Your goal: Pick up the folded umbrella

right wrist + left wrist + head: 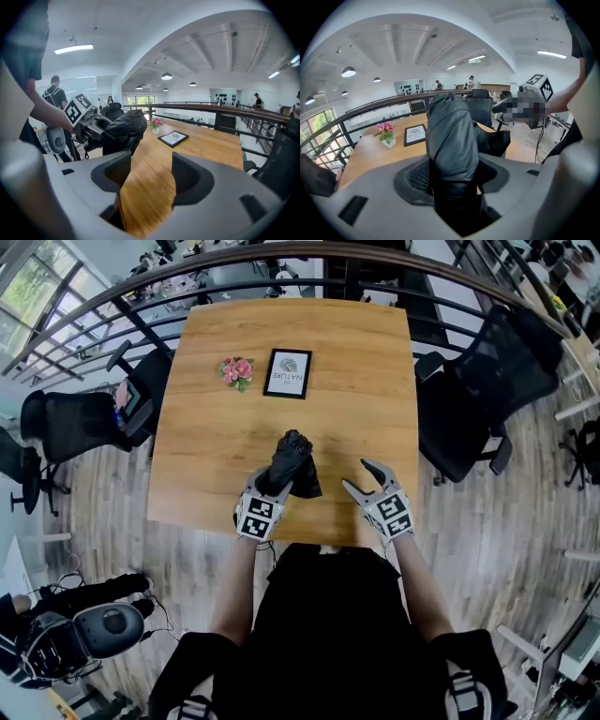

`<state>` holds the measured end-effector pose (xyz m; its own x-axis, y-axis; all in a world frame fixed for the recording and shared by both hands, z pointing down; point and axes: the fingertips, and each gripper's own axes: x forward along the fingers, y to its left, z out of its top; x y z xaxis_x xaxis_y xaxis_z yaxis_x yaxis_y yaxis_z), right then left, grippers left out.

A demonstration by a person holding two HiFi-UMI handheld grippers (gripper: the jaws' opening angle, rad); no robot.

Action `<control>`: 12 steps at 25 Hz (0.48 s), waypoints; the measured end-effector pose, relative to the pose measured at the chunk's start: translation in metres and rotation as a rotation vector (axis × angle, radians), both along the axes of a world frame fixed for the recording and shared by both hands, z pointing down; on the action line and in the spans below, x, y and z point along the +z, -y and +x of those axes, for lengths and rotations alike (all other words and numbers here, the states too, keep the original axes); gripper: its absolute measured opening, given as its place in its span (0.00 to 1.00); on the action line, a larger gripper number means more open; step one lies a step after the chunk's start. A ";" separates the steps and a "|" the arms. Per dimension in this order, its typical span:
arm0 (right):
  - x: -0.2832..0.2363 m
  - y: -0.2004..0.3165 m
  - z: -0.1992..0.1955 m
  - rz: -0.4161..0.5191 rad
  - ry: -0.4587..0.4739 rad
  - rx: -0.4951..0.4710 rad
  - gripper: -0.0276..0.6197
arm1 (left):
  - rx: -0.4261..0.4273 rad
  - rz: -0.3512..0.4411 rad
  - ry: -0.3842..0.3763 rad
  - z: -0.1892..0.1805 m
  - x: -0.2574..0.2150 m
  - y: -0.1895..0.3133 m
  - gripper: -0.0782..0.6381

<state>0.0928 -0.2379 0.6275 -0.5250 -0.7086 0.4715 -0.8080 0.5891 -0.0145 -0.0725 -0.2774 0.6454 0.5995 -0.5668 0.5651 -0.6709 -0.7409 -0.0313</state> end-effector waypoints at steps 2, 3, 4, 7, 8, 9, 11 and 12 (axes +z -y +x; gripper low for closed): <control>-0.003 0.003 -0.001 0.012 0.002 -0.021 0.48 | -0.020 0.020 -0.011 0.001 -0.010 -0.001 0.47; -0.005 0.004 -0.002 0.018 0.001 -0.031 0.48 | -0.030 0.028 -0.015 0.001 -0.015 -0.002 0.47; -0.007 0.006 -0.002 0.023 0.000 -0.041 0.48 | -0.038 0.036 -0.020 0.002 -0.020 -0.003 0.47; -0.011 0.007 0.003 0.034 0.003 -0.063 0.48 | -0.064 0.056 -0.047 0.009 -0.037 -0.009 0.47; -0.011 0.007 0.005 0.035 0.005 -0.068 0.48 | -0.072 0.064 -0.056 0.011 -0.042 -0.011 0.47; -0.010 0.007 0.006 0.035 0.007 -0.074 0.48 | -0.078 0.071 -0.061 0.013 -0.046 -0.013 0.47; -0.010 0.005 0.009 0.030 0.006 -0.088 0.48 | -0.088 0.085 -0.061 0.017 -0.052 -0.018 0.47; -0.010 0.004 0.009 0.027 0.005 -0.095 0.48 | -0.093 0.090 -0.059 0.018 -0.054 -0.021 0.47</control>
<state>0.1017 -0.2418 0.6172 -0.5926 -0.6678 0.4504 -0.7485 0.6631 -0.0017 -0.0548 -0.2566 0.5915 0.5730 -0.6681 0.4747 -0.7389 -0.6717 -0.0534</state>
